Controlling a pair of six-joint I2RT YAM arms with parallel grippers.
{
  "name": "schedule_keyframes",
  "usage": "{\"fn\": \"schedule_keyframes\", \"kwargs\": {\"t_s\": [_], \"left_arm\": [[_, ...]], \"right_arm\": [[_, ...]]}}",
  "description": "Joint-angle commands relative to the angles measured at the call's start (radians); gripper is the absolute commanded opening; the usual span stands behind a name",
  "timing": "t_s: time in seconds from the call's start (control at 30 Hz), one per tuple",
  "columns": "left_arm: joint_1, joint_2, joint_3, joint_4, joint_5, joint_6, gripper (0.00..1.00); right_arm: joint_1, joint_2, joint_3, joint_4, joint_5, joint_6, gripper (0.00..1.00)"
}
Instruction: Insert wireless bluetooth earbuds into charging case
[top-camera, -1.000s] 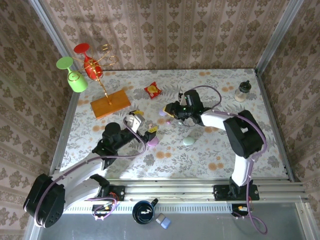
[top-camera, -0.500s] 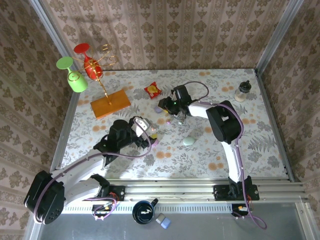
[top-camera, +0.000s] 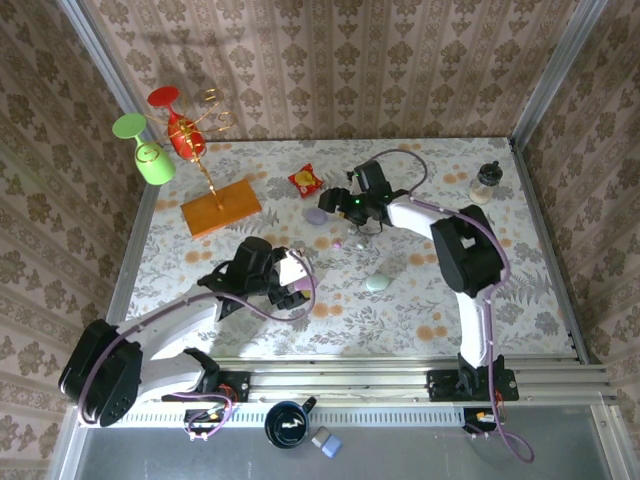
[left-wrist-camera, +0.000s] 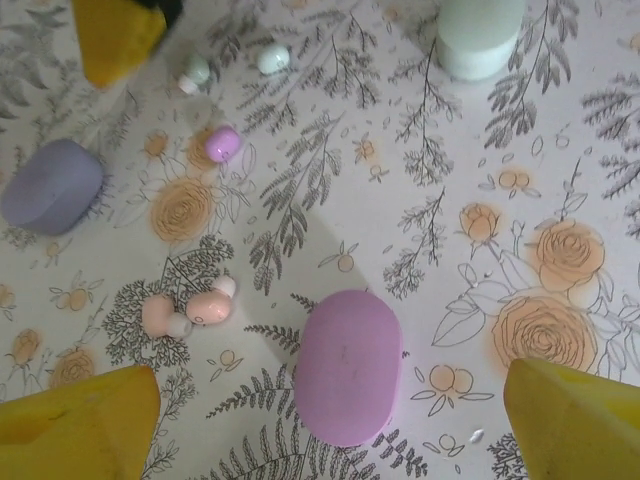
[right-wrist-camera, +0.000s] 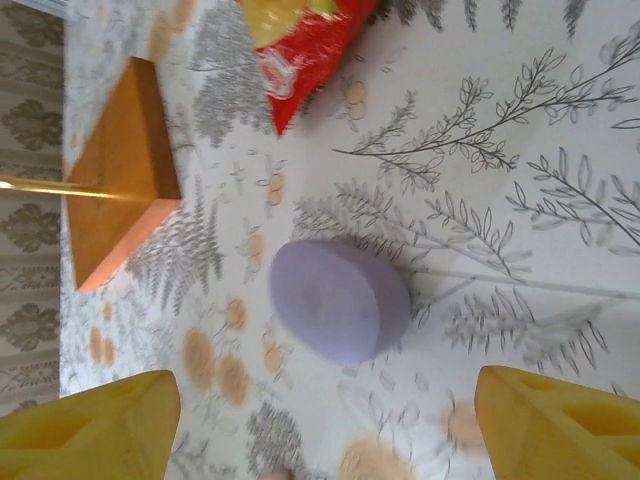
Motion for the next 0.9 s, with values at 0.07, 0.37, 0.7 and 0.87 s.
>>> {"fn": "schedule_keyframes", "kwargs": {"t_s": [0.07,0.37,0.7,0.87], "left_arm": [[-0.005,0.104,0.09,-0.125,-0.045,0.119,0.87],[-0.013,0.312,0.205,-0.202,-0.045,0.165,0.84],[-0.021,0.484,0.322,-0.354,-0.022,0.207,0.68],[-0.023,0.498,0.317,-0.362,-0.022,0.208,0.43]], "right_arm": [[-0.037,-0.231,-0.17,-0.001,0.03,-0.083,0.79],[-0.141,-0.438,-0.41,0.05,-0.002,-0.04,0.79],[-0.204,-0.563,-0.557,0.076,0.026,-0.022,0.83],[-0.221,-0.604,-0.601,0.11,0.021,-0.011,0.96]]}}
